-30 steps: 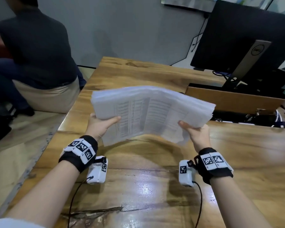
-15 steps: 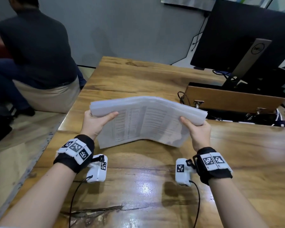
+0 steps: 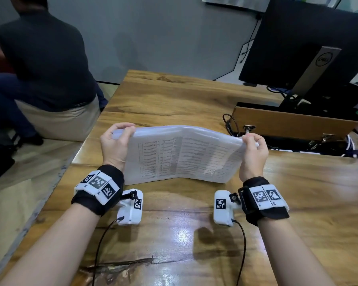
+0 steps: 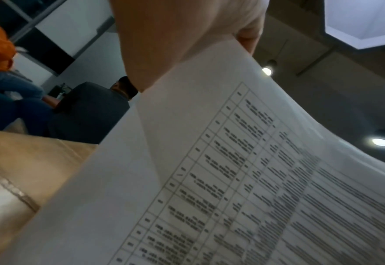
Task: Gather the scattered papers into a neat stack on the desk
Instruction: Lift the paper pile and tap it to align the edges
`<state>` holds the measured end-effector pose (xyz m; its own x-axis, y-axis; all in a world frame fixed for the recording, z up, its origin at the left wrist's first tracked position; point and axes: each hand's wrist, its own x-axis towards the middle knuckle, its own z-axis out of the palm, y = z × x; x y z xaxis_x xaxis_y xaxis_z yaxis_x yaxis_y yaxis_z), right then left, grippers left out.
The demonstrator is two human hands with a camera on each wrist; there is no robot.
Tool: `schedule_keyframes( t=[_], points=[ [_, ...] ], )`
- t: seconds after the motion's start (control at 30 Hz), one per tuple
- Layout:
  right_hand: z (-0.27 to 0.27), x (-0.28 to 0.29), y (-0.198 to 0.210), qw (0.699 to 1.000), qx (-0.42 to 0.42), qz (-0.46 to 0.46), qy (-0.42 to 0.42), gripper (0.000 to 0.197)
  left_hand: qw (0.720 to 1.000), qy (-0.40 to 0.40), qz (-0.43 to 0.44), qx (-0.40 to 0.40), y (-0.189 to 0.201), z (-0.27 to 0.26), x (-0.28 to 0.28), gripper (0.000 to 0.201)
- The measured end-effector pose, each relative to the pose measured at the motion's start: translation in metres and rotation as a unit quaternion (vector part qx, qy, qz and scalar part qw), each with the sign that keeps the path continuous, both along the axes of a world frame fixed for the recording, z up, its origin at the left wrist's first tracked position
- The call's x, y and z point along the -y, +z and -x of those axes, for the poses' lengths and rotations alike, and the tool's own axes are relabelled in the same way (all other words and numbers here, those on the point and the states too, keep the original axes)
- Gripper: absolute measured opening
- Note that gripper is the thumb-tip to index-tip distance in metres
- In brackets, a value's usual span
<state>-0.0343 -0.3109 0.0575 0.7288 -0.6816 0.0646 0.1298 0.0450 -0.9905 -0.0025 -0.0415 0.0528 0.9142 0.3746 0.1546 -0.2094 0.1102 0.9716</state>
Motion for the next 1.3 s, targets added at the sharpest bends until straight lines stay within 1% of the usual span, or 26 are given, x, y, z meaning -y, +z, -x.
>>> schedule_keyframes(
  t=[0.1,0.17,0.2,0.23,0.3,0.33,0.4,0.43,0.5,0.57,0.63,0.67,0.73,0.77,0.8,0.87,0.93,0.97,1.03,1.07,1.13,1.2,1.23,1.3],
  points=[
    [-0.001,0.002,0.001,1.0,0.007,0.022,-0.013,0.018,1.0,0.002,0.026,-0.005,-0.003,-0.003,-0.005,0.017],
    [-0.001,0.001,0.0,0.999,0.011,0.047,-0.015,0.014,1.0,0.001,0.009,-0.009,-0.004,-0.003,-0.005,0.02],
    [-0.001,0.001,0.0,0.998,0.016,0.055,-0.017,0.017,1.0,0.002,-0.003,-0.012,-0.004,-0.003,-0.004,0.02],
    [0.0,0.001,-0.001,0.998,0.018,0.058,-0.016,0.018,1.0,0.006,-0.01,-0.013,-0.004,-0.003,-0.003,0.02],
    [0.0,0.002,-0.002,0.998,0.018,0.056,-0.009,0.014,1.0,0.019,-0.019,-0.012,-0.002,-0.003,-0.001,0.016],
    [0.0,0.002,-0.003,0.998,0.014,0.056,-0.005,0.011,1.0,0.018,-0.021,-0.011,-0.002,-0.003,-0.001,0.021],
    [-0.001,0.003,-0.005,0.998,0.007,0.065,-0.004,0.017,1.0,-0.015,-0.023,0.001,-0.001,-0.003,-0.004,0.045],
    [-0.002,0.004,-0.006,0.998,0.003,0.067,-0.007,0.019,0.999,-0.043,-0.031,0.01,-0.003,-0.003,-0.006,0.058],
    [-0.006,0.003,-0.005,0.998,-0.004,0.06,-0.02,0.015,0.993,-0.11,-0.047,0.022,-0.011,-0.003,-0.012,0.079],
    [-0.011,0.002,-0.004,0.998,-0.008,0.052,-0.038,0.01,0.983,-0.172,-0.068,0.017,-0.019,-0.003,-0.019,0.087],
    [-0.016,-0.001,-0.002,0.998,-0.009,0.037,-0.044,0.016,0.974,-0.202,-0.1,-0.003,-0.023,-0.002,-0.025,0.081],
    [-0.018,-0.001,-0.001,0.999,-0.011,0.03,-0.037,0.02,0.971,-0.205,-0.12,-0.02,-0.024,-0.001,-0.026,0.073],
    [-0.019,0.0,0.0,0.999,-0.012,0.038,0.001,0.031,0.971,-0.186,-0.142,-0.047,-0.023,0.0,-0.027,0.047],
    [-0.017,0.002,-0.001,0.998,-0.008,0.051,0.03,0.035,0.976,-0.166,-0.132,-0.051,-0.022,0.0,-0.025,0.033],
    [-0.013,0.006,-0.002,0.996,-0.005,0.066,0.067,0.04,0.982,-0.144,-0.111,-0.053,-0.021,-0.001,-0.024,0.026],
    [-0.004,0.013,-0.006,0.983,-0.008,0.085,0.161,0.05,0.993,-0.096,-0.06,-0.045,-0.019,-0.003,-0.022,0.022],
    [0.0,0.015,-0.015,0.964,-0.041,0.104,0.241,0.043,0.997,-0.064,-0.033,-0.037,-0.016,-0.005,-0.019,0.024],
    [0.0,0.014,-0.02,0.959,-0.062,0.122,0.249,0.038,0.997,-0.056,-0.028,-0.034,-0.015,-0.005,-0.017,0.026],
    [-0.002,0.012,-0.025,0.968,-0.073,0.131,0.203,0.032,0.998,-0.043,-0.024,-0.027,-0.01,-0.003,-0.01,0.026],
    [-0.004,0.011,-0.023,0.973,-0.064,0.132,0.178,0.032,0.999,-0.031,-0.021,-0.022,-0.008,-0.001,-0.006,0.025],
    [-0.006,0.009,-0.014,0.978,-0.017,0.14,0.153,0.035,1.0,-0.001,-0.014,-0.006,-0.003,0.002,0.0,0.021],
    [-0.007,0.006,-0.005,0.98,0.023,0.14,0.142,0.03,1.0,0.014,0.0,0.012,-0.001,0.006,0.004,0.019],
    [-0.006,0.004,-0.003,0.981,0.032,0.135,0.137,0.025,1.0,0.014,0.003,0.017,-0.002,0.007,0.005,0.019],
    [-0.001,0.002,-0.007,0.983,0.032,0.121,0.133,0.024,1.0,-0.005,-0.009,0.013,-0.007,0.01,0.003,0.018]
  ],
)
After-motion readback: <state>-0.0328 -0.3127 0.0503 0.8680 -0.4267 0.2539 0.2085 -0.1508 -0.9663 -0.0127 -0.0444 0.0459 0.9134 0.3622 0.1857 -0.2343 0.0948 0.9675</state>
